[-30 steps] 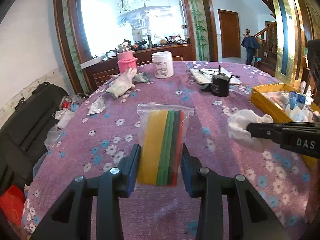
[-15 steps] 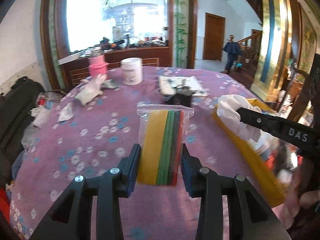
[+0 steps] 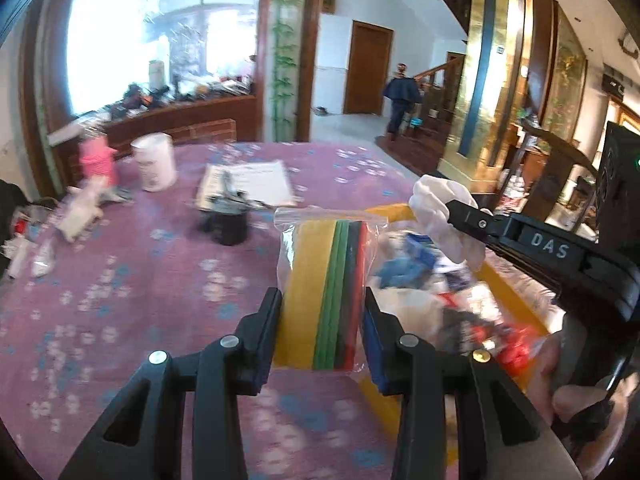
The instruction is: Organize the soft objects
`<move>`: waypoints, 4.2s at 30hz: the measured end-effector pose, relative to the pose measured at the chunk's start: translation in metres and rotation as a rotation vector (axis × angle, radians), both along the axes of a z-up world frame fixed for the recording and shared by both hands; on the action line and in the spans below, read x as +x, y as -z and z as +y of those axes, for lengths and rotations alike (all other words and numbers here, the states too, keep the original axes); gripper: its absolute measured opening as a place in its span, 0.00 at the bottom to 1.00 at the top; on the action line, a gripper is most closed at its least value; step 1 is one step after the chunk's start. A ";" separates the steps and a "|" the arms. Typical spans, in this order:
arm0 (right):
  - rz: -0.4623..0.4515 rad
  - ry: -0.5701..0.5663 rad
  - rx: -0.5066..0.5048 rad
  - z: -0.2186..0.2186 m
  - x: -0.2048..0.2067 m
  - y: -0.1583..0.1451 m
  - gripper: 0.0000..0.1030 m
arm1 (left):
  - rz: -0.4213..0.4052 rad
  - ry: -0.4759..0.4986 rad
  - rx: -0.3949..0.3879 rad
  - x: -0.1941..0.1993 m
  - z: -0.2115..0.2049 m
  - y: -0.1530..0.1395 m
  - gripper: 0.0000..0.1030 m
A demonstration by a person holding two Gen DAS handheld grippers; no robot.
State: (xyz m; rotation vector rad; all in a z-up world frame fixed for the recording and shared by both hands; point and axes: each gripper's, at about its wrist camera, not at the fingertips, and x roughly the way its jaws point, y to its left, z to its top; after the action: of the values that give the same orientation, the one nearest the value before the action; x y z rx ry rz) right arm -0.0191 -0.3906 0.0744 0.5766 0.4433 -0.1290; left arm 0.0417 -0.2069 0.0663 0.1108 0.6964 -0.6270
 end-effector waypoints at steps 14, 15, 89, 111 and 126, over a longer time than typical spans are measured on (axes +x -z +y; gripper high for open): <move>0.145 0.162 0.024 -0.058 -0.005 0.029 0.09 | 0.158 0.104 0.024 0.008 -0.087 0.048 0.36; 0.154 0.165 0.013 -0.056 -0.002 0.029 0.10 | 0.163 0.107 0.031 0.008 -0.088 0.052 0.36; 0.092 0.255 -0.266 0.006 -0.061 0.015 0.90 | -0.195 -0.005 0.216 -0.061 -0.023 0.036 1.00; 0.044 0.199 -0.423 0.075 -0.126 0.041 0.98 | -0.267 -0.103 0.297 -0.085 0.025 0.056 1.00; 0.035 0.199 -0.455 0.083 -0.123 0.039 0.99 | -0.263 -0.132 0.291 -0.080 0.029 0.056 1.00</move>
State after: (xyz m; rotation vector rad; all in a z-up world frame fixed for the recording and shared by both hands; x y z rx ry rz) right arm -0.1418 -0.3077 0.0355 0.1689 0.3739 -0.4189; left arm -0.0386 -0.1775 0.0101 0.4065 0.5316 -0.3723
